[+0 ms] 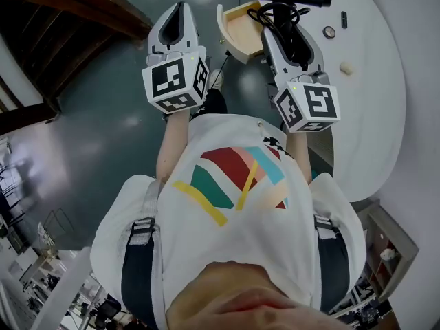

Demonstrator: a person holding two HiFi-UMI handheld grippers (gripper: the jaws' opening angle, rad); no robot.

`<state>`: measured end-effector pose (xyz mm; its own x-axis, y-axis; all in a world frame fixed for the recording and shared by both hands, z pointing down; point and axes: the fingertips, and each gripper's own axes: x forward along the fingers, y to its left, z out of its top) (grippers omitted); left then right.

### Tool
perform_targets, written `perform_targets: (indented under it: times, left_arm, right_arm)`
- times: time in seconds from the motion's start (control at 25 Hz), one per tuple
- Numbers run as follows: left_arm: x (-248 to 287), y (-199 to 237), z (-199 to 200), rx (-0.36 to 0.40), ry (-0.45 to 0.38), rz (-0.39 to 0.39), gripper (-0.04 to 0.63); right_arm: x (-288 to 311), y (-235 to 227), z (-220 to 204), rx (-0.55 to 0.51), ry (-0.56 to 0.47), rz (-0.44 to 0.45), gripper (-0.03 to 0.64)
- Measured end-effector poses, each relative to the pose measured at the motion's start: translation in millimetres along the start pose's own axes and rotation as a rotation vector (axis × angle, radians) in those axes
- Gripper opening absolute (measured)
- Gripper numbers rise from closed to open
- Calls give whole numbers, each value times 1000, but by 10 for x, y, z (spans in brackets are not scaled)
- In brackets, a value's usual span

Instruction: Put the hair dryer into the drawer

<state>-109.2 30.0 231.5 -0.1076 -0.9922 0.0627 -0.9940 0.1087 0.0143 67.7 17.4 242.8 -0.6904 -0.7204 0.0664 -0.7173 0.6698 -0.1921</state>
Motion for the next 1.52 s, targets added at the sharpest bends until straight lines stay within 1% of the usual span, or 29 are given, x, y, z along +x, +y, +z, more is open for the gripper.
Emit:
perform_targets:
  times: [0.16, 0.44, 0.68, 0.96, 1.16, 1.52]
  left_arm:
    - [423, 131, 10, -10, 19, -57, 15]
    - [1135, 368, 87, -1, 25, -152, 15]
    - [1585, 685, 152, -1, 25, -197, 15]
    - [1891, 756, 150, -1, 25, -254, 15]
    - [2048, 643, 89, -2, 51, -276, 15]
    - [2095, 485, 20, 6, 60, -272, 15]
  right_arm:
    - [339, -28, 38, 4, 17, -37, 213]
    - [934, -127, 158, 36, 1, -119, 213]
    - [1366, -79, 255, 82, -29, -141, 213]
    - [1611, -185, 232, 108, -32, -202, 213]
    - [1640, -335, 198, 120, -5, -233, 213]
    - [1684, -505, 69, 129, 32, -219, 213]
